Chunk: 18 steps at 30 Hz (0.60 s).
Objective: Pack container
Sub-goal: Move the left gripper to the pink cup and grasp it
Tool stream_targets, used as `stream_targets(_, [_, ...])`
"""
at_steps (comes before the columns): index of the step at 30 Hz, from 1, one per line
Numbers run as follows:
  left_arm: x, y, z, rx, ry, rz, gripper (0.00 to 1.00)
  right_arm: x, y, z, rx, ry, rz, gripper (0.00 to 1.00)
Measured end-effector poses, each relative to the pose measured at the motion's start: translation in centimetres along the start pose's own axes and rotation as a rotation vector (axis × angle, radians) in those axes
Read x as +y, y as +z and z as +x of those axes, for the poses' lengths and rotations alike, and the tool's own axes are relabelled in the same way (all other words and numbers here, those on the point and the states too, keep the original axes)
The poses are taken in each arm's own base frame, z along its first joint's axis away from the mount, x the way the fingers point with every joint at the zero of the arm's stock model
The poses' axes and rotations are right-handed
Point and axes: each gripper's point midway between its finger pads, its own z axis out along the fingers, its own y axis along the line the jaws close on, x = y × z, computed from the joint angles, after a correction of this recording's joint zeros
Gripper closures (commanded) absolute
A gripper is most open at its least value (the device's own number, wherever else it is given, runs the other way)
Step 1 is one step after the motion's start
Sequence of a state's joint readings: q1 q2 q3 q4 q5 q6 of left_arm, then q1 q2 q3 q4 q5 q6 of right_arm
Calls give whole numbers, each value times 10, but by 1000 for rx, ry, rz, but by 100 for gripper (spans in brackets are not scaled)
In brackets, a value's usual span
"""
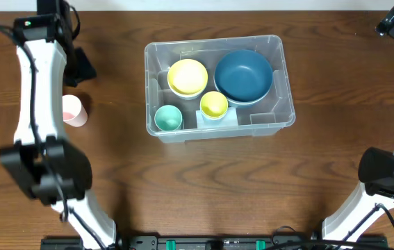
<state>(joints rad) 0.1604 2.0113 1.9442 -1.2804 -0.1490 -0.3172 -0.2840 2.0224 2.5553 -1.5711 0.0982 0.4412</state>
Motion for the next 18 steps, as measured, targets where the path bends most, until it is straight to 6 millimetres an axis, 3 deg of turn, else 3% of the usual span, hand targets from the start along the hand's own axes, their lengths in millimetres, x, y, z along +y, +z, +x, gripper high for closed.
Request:
stream_targets(4, [1, 46, 5, 111, -8, -28, 34, 0, 0, 0, 0, 0, 0, 1])
stream_targets(8, [2, 76, 9, 178, -11, -46, 35, 0, 0, 0, 0, 0, 0, 1])
stream_targets(10, [2, 88, 11, 203, -14, -52, 42, 0, 0, 0, 0, -1, 0, 1])
stream_targets(12, [2, 99, 14, 225, -25, -58, 62, 0, 0, 0, 0, 0, 0, 1])
stream_targets(13, [2, 104, 15, 236, -29, -61, 84, 0, 0, 0, 0, -1, 0, 1])
stream_targets(14, [2, 108, 16, 246, -31, -63, 94, 0, 0, 0, 0, 0, 0, 1])
stream_targets(18, [4, 117, 18, 267, -34, -72, 94, 0, 0, 0, 0, 0, 0, 1])
